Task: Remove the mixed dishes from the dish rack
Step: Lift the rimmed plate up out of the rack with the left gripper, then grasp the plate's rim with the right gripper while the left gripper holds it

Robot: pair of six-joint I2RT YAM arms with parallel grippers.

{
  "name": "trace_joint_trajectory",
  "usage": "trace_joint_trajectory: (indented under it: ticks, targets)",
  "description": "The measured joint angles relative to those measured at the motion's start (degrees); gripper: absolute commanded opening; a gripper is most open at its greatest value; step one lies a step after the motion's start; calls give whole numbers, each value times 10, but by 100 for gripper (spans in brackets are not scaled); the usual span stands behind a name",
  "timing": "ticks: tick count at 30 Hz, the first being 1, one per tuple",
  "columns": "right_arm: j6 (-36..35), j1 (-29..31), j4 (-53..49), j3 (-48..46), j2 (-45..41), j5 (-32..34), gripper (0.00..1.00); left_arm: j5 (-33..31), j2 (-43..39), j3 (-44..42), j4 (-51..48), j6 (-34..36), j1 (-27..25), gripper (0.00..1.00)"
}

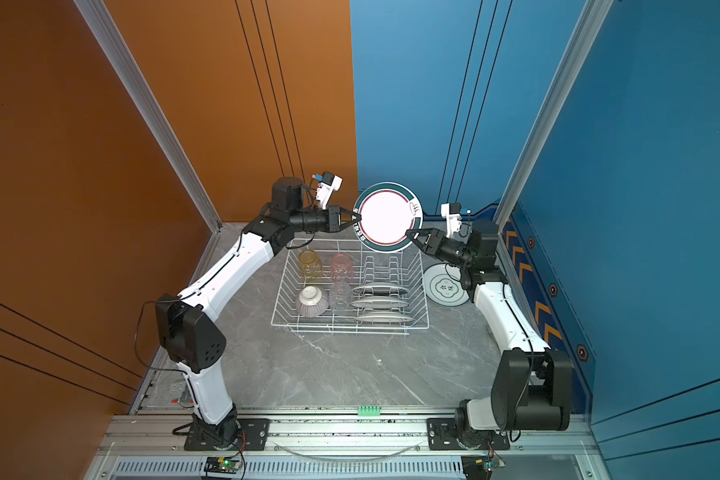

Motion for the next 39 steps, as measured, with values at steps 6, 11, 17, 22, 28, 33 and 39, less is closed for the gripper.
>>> trace_joint_trajectory:
  ticks: [6,11,17,22,28,33,39]
  targets:
    - [32,0,48,-2,8,0,33,4,4,0,11,-12,-6,0]
    - [55,1,75,-5,14,0,22,7,14,0,17,-18,-12,0]
    - [58,3,89,-5,16,2,5,8,18,0,19,-31,-15,0]
    - [45,4,88,-7,18,5,0,6,19,0,19,-42,-15,4]
    - [49,4,77,-7,18,8,0,-6,18,0,-1,-3,-20,29]
    - [53,2,71,-7,18,17,0,-20,9,-1,-33,41,-30,40]
    - [54,-21,61,-7,14,21,0,-43,-22,-5,-58,82,-31,40]
